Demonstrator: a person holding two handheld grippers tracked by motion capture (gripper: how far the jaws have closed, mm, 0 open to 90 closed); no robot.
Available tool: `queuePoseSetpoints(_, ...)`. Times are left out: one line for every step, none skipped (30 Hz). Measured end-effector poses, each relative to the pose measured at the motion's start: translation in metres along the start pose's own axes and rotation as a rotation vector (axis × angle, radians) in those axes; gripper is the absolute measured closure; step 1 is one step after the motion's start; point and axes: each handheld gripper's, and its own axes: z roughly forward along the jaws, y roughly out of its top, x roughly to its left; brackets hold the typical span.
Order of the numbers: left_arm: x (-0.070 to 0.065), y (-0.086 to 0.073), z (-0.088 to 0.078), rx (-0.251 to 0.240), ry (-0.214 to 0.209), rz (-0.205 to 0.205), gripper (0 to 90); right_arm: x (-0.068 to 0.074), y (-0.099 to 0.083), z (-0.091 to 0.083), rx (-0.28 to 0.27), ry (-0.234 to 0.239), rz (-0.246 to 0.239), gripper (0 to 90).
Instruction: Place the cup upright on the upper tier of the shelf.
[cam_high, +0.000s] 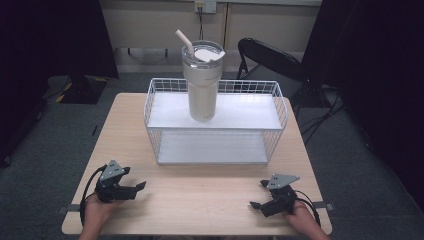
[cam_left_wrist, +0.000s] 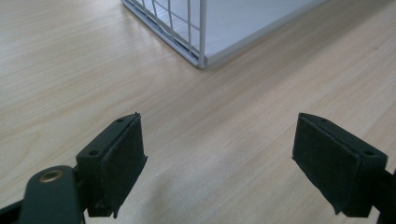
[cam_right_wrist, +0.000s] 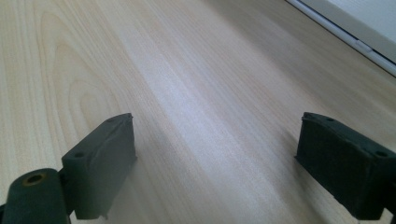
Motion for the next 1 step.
queuePoseSetpoints(-0.0003,0.0006,-0.0019,-0.002,0.003,-0.004,16.4,0.0,0.0,0.0,0.0,0.0,0.0,11.0)
